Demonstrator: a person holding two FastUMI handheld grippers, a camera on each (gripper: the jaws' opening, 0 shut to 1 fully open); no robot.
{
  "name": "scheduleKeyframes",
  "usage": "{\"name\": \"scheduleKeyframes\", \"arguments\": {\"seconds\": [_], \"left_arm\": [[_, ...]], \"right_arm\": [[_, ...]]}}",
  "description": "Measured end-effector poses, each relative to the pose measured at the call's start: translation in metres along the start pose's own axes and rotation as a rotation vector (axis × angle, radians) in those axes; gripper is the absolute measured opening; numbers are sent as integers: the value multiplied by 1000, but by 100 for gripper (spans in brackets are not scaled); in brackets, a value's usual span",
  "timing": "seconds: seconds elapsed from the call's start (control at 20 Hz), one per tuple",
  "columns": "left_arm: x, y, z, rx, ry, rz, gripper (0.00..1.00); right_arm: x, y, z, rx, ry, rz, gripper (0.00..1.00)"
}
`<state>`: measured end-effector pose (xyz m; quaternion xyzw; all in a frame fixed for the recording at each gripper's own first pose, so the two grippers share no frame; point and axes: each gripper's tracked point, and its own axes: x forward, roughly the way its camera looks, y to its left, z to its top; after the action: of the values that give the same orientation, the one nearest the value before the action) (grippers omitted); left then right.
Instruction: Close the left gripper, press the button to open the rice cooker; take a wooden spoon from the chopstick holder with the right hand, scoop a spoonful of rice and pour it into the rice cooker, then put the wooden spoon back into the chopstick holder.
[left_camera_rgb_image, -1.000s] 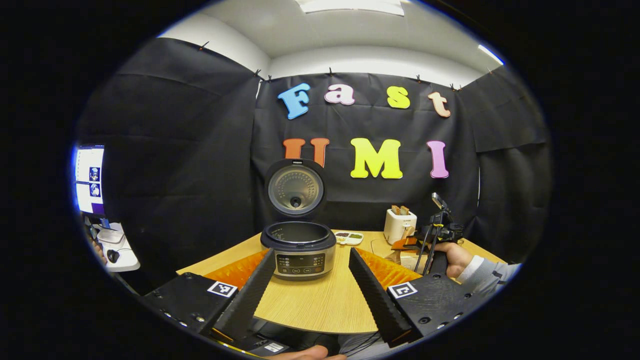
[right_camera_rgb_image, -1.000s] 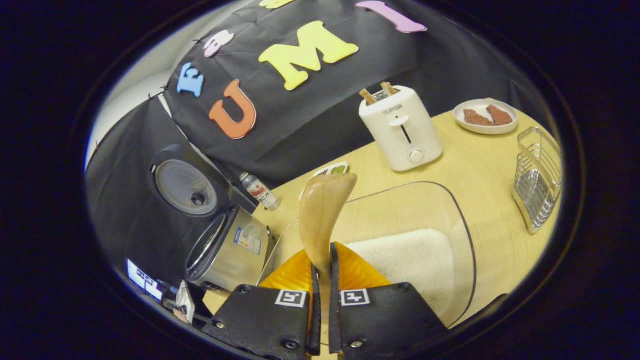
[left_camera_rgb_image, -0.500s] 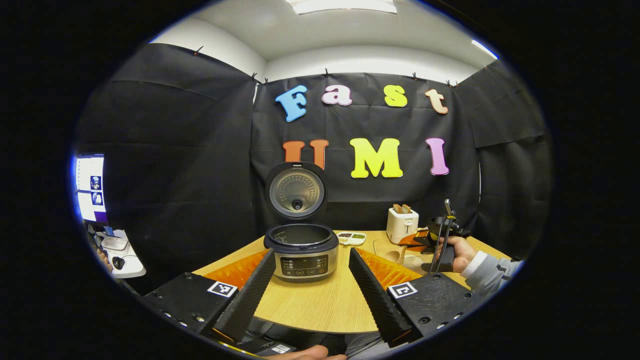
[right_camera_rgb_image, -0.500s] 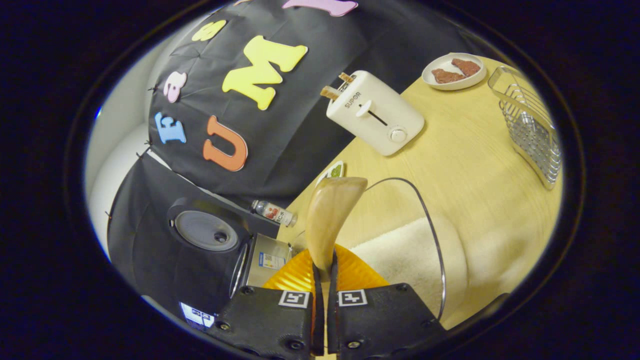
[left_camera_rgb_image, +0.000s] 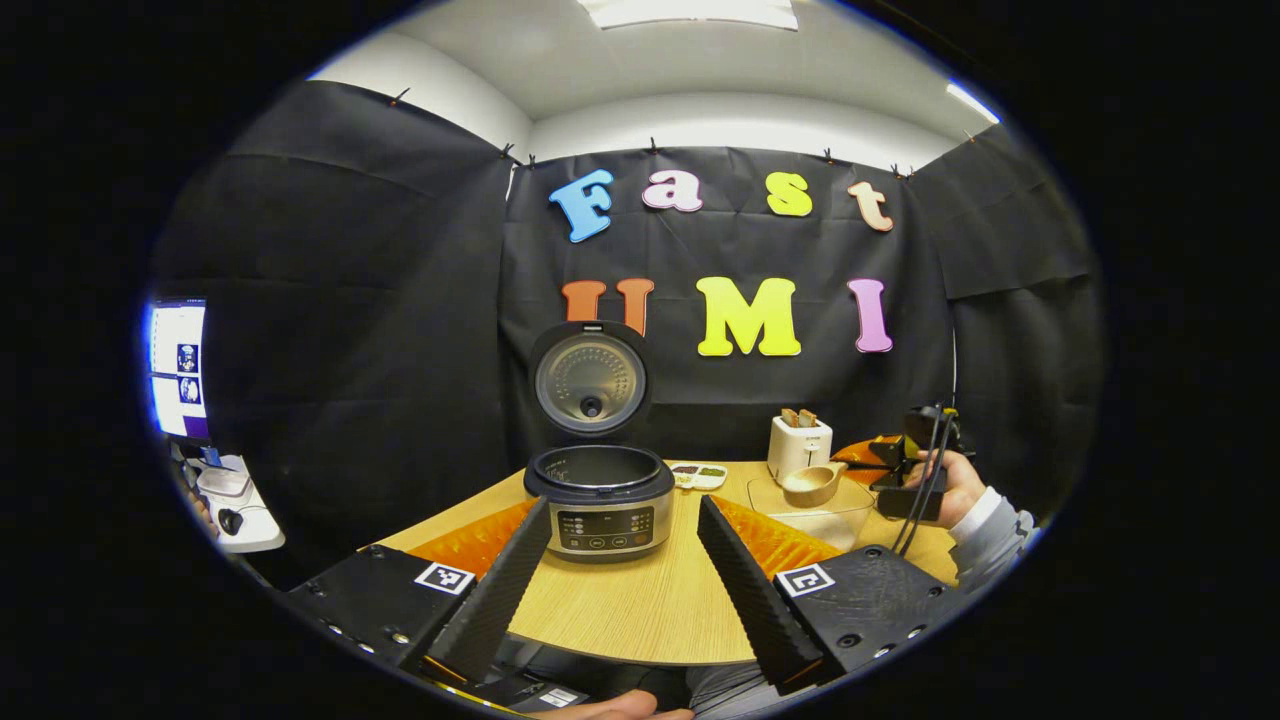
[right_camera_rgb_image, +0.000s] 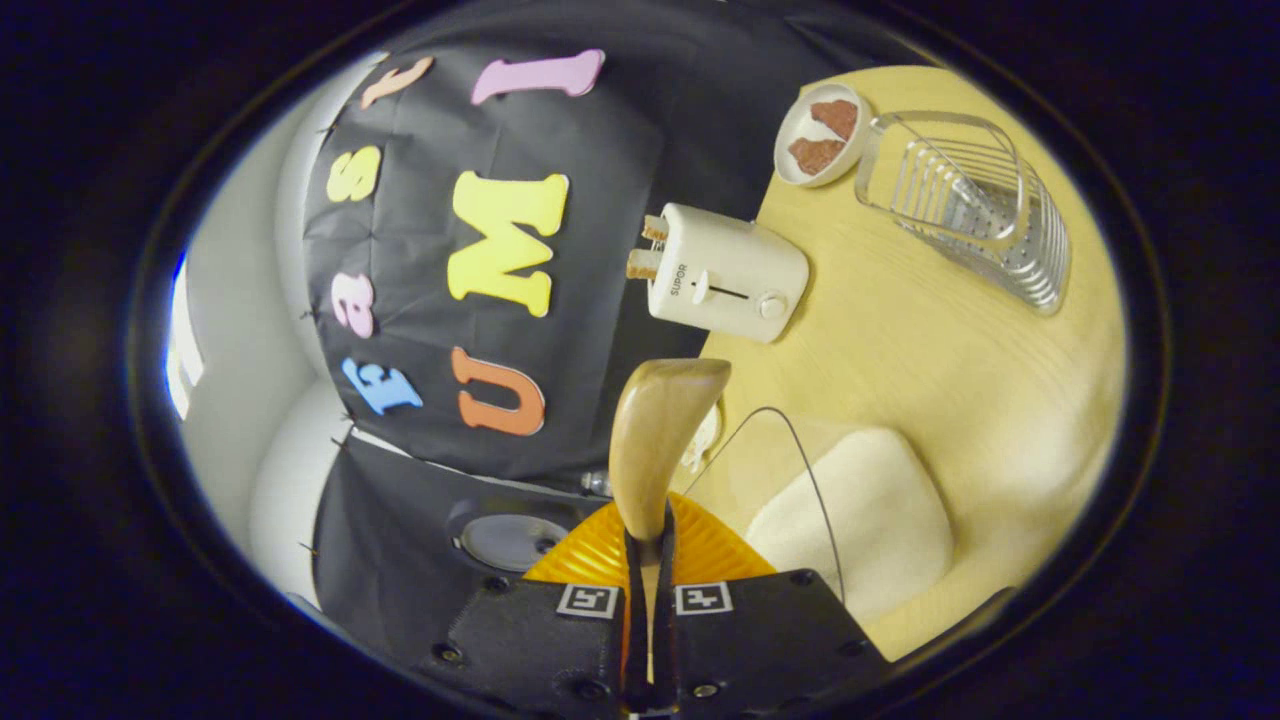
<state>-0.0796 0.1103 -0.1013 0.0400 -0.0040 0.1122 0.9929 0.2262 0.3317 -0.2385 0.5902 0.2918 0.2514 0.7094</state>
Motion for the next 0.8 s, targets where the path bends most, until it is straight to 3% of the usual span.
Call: {"name": "scheduleKeyframes", "arguments": {"seconds": [0.2, 0.4, 0.8], "left_arm": [[-1, 0, 4, 14, -7, -3, 94], [-7, 2, 8, 21, -18, -17, 94], [-21, 25, 17, 36, -45, -39, 95]], "right_arm": [[-5, 32, -13, 77, 51, 96, 11], [3, 68, -36, 0, 114, 150, 7], [60, 121, -90, -222, 172, 92, 7]]}}
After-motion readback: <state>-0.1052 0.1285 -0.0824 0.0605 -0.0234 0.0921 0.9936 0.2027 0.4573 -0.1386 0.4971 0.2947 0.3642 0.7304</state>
